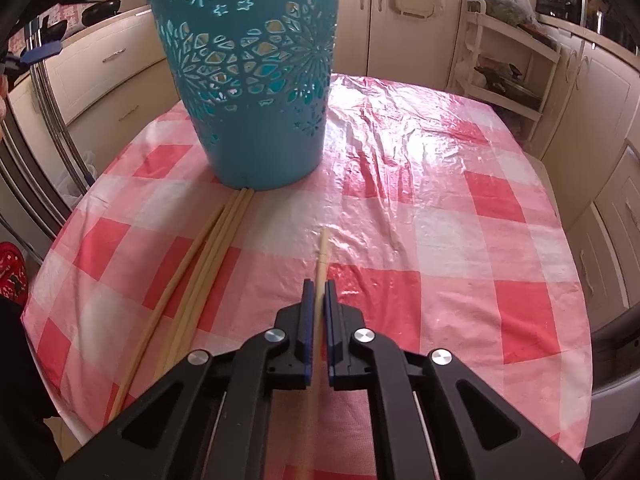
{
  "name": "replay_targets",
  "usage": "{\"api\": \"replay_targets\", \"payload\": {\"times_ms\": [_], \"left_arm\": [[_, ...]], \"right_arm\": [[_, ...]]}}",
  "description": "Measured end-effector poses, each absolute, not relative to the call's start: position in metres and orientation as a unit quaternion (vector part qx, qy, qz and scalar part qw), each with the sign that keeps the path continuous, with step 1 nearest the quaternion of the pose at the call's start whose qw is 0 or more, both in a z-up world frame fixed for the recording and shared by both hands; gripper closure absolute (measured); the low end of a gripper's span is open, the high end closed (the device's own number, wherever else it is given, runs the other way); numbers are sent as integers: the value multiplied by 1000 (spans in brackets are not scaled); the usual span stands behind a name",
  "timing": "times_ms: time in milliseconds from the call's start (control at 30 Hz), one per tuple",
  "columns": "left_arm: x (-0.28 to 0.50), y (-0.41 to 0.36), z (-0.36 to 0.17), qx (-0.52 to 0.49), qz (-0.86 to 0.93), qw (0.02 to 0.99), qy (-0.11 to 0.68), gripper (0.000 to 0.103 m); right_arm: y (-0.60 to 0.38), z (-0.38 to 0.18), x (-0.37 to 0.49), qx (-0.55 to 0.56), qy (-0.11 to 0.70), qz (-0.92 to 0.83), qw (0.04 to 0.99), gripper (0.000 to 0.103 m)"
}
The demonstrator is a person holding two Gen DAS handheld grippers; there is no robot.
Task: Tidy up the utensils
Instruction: 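Close the right tool on a single wooden stick, then lift the stick with the right tool and release it into the basket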
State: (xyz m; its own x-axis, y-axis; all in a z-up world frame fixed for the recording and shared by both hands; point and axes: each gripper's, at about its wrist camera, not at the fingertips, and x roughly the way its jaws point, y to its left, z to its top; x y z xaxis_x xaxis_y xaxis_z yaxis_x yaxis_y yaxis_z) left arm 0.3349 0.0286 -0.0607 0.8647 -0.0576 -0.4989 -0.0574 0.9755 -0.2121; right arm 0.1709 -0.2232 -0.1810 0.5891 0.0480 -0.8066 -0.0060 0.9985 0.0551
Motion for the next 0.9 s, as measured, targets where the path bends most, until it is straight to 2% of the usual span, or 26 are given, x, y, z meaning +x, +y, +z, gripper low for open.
{"api": "replay_targets", "payload": {"times_ms": [167, 433, 667, 900], "left_arm": [[338, 30, -65, -114, 4, 956, 272, 26], [338, 29, -68, -113, 6, 955, 274, 26], [336, 29, -68, -117, 6, 955, 271, 26], [336, 26, -68, -114, 4, 956, 271, 24]], "right_arm": [[-243, -147, 153, 99, 422, 55, 900, 98], [-250, -50, 144, 163, 321, 113, 926, 98], [-232, 24, 197, 163, 215, 137, 953, 98], [-216, 35, 272, 146, 147, 71, 976, 98]]}}
